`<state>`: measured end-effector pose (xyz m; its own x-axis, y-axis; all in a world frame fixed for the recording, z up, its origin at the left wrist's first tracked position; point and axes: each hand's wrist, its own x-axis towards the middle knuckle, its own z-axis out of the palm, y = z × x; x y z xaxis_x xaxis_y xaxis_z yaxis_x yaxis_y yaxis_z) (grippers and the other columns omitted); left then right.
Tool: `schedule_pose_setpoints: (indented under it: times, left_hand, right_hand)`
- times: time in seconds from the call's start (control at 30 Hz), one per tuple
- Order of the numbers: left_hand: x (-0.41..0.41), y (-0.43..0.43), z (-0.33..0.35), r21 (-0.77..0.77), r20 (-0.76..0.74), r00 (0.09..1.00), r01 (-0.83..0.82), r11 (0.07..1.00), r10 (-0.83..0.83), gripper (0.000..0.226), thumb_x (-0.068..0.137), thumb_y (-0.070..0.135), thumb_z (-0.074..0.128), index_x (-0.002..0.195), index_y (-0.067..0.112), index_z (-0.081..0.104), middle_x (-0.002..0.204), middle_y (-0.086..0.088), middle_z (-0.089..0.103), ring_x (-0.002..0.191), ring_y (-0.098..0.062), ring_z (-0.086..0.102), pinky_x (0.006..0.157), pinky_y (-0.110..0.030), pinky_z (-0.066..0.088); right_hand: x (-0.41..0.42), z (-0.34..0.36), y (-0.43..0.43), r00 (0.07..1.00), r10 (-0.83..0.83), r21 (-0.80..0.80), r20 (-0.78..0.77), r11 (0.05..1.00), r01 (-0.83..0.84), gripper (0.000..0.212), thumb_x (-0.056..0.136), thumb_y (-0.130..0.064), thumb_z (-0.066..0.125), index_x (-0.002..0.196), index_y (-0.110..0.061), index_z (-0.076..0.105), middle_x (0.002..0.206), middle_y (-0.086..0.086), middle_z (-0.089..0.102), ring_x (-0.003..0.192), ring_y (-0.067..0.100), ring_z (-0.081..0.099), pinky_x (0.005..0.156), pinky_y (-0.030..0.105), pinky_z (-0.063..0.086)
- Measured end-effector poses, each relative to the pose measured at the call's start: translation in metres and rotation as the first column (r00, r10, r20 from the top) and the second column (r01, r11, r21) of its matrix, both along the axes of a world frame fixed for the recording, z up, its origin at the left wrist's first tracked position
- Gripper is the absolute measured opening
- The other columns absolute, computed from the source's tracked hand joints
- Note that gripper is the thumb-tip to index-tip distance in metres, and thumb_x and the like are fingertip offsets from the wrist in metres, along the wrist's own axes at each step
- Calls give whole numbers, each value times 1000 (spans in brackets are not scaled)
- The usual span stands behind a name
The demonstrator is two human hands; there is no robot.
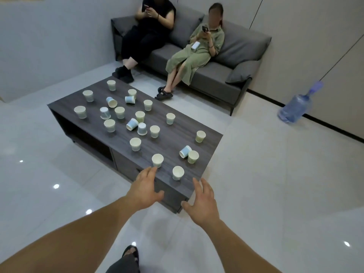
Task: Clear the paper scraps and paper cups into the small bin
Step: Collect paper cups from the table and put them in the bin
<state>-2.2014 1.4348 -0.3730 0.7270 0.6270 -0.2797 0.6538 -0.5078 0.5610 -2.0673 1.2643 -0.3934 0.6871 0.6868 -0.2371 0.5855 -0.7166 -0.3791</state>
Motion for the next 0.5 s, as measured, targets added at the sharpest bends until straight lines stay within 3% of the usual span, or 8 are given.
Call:
schedule_pose_setpoints:
  times: [0.3,0.5]
  left_hand:
    - [92,72,-52,-70,-98,991,80,994,-86,94,77,41,69,151,21,15,156,-3,21,141,-24,23,114,-38,29]
    - [127,81,-121,-155,-229,973,-44,987,8,93,80,43,67,153,21,13,158,-1,17,144,-20,17,116,-34,24]
  right_hand:
    - [91,-53,90,996,52,-68,-74,996,-57,88,82,-49,64,153,-31,14,162,-2,1,148,22,4,114,41,31]
    - [153,-128,140,960,182,-173,-211,960,-220,86,82,-36,64,152,-32,13,162,-1,1,147,25,5,115,42,27]
